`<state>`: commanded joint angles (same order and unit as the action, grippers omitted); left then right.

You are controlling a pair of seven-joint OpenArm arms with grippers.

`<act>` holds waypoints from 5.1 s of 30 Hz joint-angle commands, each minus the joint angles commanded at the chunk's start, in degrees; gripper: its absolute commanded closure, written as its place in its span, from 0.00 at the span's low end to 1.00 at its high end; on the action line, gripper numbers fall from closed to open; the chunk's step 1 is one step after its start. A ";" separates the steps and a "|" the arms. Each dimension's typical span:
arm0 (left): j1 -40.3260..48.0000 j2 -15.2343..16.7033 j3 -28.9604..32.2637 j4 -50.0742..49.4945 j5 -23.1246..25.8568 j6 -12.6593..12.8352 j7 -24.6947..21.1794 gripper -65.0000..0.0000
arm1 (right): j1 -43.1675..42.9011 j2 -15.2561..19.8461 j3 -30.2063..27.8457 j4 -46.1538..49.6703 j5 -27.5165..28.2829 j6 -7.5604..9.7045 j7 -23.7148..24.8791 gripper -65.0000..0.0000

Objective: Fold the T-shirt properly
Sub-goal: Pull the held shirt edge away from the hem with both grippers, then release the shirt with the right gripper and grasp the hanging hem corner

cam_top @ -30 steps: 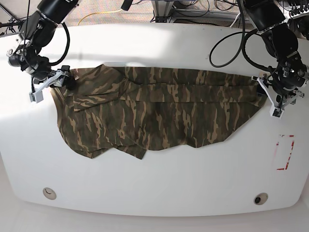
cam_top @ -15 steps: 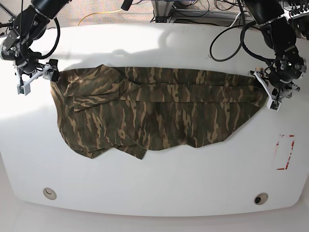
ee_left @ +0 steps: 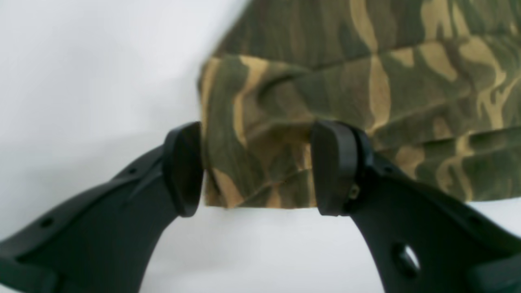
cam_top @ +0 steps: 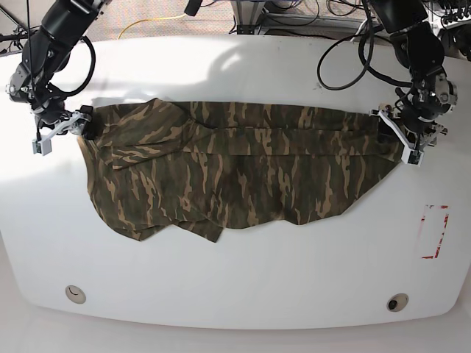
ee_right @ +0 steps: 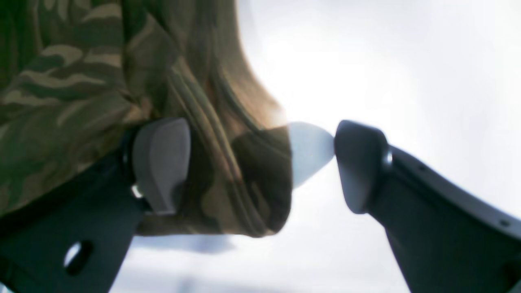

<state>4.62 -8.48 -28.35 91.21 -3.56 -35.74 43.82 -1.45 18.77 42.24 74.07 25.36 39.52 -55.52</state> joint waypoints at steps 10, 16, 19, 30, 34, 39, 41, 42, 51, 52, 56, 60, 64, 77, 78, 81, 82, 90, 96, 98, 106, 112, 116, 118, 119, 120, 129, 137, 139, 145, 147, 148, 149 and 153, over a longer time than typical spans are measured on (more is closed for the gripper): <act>-0.09 -0.09 -3.96 -0.53 0.26 0.35 -0.09 0.42 | -1.05 -0.18 0.00 0.00 0.00 0.00 -0.18 0.39; -0.70 -0.18 -4.92 -2.73 0.26 0.35 -0.09 0.42 | -1.32 -0.18 0.00 0.00 0.00 0.00 -0.18 0.40; -0.97 -0.18 -4.92 -3.96 0.26 0.09 -0.09 0.42 | -1.32 -0.18 0.00 0.00 0.00 0.00 -0.18 0.40; -1.05 0.00 -4.22 -5.63 0.26 0.00 -0.09 0.99 | -1.32 -0.18 0.00 0.09 0.00 0.00 -0.18 0.88; -0.18 0.00 -3.16 -3.87 0.09 -0.44 0.00 1.00 | -1.41 -0.18 0.09 1.58 0.00 0.09 -2.73 1.00; 3.52 0.26 -3.60 2.64 0.26 -3.16 0.35 1.00 | -5.27 -1.05 0.35 9.85 0.09 0.09 -4.40 1.00; 5.45 0.26 -3.60 4.84 0.26 -3.43 0.53 1.00 | -6.77 -2.37 0.44 13.45 0.09 0.00 -4.48 1.00; 6.59 0.18 -3.60 5.80 0.26 -3.69 1.23 1.00 | -8.09 -2.73 0.44 15.30 0.09 -0.18 -4.84 1.00; 14.59 0.97 -4.75 12.40 -0.18 -3.78 3.69 1.00 | -14.68 -8.26 6.24 24.44 0.00 -0.26 -10.11 0.99; 15.03 1.41 -5.01 12.75 -0.18 -3.78 3.69 1.00 | -15.03 -8.70 6.59 25.05 0.00 -0.26 -10.37 0.99; 16.97 2.02 -5.71 12.92 -0.09 -4.26 3.69 1.00 | -17.67 -9.85 6.59 27.52 0.00 -0.26 -10.73 0.99; 17.41 2.20 -8.00 12.92 0.26 -4.26 3.69 0.99 | -18.55 -9.85 6.59 28.04 0.00 -0.26 -10.73 0.99; 17.41 2.11 -8.53 12.92 0.26 -4.26 3.69 0.95 | -18.55 -9.76 6.86 28.04 0.00 -0.35 -10.73 0.80; 14.77 2.02 -8.35 16.53 -0.18 -4.26 7.03 0.46 | -13.45 -8.62 6.33 35.43 0.00 0.00 -10.64 0.21; 14.33 2.02 -8.35 17.23 -0.18 -4.26 7.47 0.46 | -12.75 -8.62 6.24 35.43 0.09 0.00 -10.64 0.21; 13.54 2.02 -8.35 18.55 -0.18 -4.26 7.56 0.46 | -10.20 -8.62 2.99 35.34 0.09 0.00 -10.64 0.21; 13.36 2.02 -8.35 18.81 -0.18 -4.26 7.56 0.46 | -9.41 -8.44 1.49 35.34 0.09 0.00 -10.64 0.21; 10.99 1.93 -8.35 18.81 0.18 -4.26 7.56 0.46 | -2.37 -6.95 -9.93 34.90 -0.18 -0.18 -10.64 0.26; 10.99 2.02 -8.35 18.81 0.18 -4.26 7.56 0.46 | 4.66 -6.95 -18.81 31.03 -0.26 -0.44 -10.55 0.27; 10.99 2.02 -8.35 18.81 0.18 -4.26 7.56 0.46 | 7.03 -7.03 -21.45 28.22 -0.35 -0.44 -10.20 0.27; 11.08 2.02 -8.44 18.73 0.18 -4.26 7.56 0.46 | 17.58 -7.21 -30.42 12.57 -0.35 -0.53 -6.51 0.27; 11.25 2.02 -8.53 18.64 0.18 -4.26 7.56 0.46 | 24.35 -6.95 -38.33 -0.62 -0.35 -0.53 -0.35 0.27; 11.16 2.02 -8.53 18.55 0.18 -4.26 7.56 0.46 | 27.25 -6.95 -44.13 -7.82 -0.35 -0.53 4.66 0.27; 11.08 2.02 -8.53 18.55 0.18 -4.26 7.56 0.46 | 28.31 -7.03 -46.95 -10.99 -0.35 -0.44 6.77 0.27; 11.08 2.02 -8.53 18.55 0.18 -4.26 7.56 0.46 | 28.48 -7.12 -48.00 -11.69 -0.35 -0.44 7.38 0.27; 11.08 2.02 -8.53 18.55 0.18 -4.26 7.56 0.46 | 28.48 -7.21 -49.05 -11.96 -0.35 -0.44 8.26 0.27; 11.08 2.02 -8.53 18.46 0.26 -4.26 7.56 0.46 | 28.13 -7.38 -54.86 -12.31 -0.44 -0.62 13.36 0.27; 10.99 2.02 -8.44 18.37 0.26 -4.26 7.56 0.46 | 28.40 -6.95 -55.38 -17.41 -0.44 -2.99 18.11 0.27; 10.99 2.02 -8.44 18.37 0.26 -4.26 7.56 0.46 | 28.40 -6.95 -55.47 -19.43 -0.44 -2.99 19.87 0.27; 10.99 2.02 -8.44 18.37 0.26 -4.26 7.56 0.46 | 27.96 -6.95 -55.47 -20.13 -0.44 -2.99 20.92 0.28; 10.99 2.02 -8.44 18.37 0.26 -4.26 7.56 0.46 | 27.60 -7.21 -55.47 -19.96 -0.44 -2.99 20.92 0.35; 10.99 2.02 -8.44 18.37 0.26 -4.26 7.56 0.46 | 26.99 -7.30 -55.47 -19.78 -0.44 -2.90 20.92 0.41; 10.99 2.02 -8.44 18.37 0.26 -4.26 7.56 0.46 | 26.55 -7.30 -55.47 -19.69 -0.44 -2.90 20.92 0.46; 10.99 2.02 -8.44 18.37 0.26 -4.26 7.56 0.46 | 26.29 -8.09 -56.18 -19.25 -0.35 -2.90 20.75 0.55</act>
<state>15.60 -6.46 -36.79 109.58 -3.30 -40.00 51.38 24.84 10.68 -13.93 54.81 25.01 36.62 -34.77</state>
